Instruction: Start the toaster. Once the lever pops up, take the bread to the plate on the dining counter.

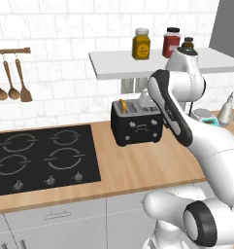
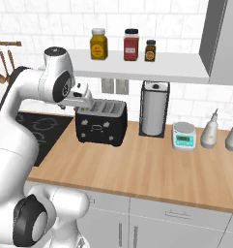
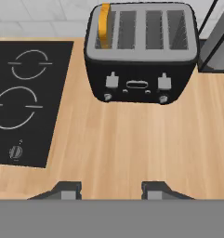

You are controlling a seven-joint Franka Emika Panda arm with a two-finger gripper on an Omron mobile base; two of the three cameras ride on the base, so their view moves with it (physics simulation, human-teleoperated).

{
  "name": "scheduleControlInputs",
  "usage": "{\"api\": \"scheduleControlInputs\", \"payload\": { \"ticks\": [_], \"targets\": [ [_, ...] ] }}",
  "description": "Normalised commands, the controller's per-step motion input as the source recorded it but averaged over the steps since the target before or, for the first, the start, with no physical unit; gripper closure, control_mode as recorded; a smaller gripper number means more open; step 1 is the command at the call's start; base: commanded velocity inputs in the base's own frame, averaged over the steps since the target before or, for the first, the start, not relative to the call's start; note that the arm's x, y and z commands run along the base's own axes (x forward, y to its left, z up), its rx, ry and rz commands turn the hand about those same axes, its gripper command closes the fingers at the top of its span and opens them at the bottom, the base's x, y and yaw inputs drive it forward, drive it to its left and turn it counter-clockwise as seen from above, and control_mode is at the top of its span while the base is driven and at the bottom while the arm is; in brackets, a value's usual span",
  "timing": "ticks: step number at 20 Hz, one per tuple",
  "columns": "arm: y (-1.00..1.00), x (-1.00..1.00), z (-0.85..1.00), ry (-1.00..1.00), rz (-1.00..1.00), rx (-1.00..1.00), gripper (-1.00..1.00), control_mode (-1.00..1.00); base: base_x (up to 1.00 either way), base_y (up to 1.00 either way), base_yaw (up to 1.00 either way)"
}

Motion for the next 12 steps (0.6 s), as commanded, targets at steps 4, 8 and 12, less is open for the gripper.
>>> {"api": "scheduleControlInputs", "payload": {
  "ticks": [4,8,12],
  "targets": [
    [0.04,0.0,-0.17,-0.02,0.0,0.0,-1.0,-1.0,0.0,0.0,0.0],
    [0.14,0.11,-0.39,-0.05,0.0,0.0,-1.0,-1.0,0.0,0.0,0.0],
    [0.07,0.18,-0.42,-0.03,0.0,0.0,-1.0,-1.0,0.0,0.0,0.0]
  ]
}}
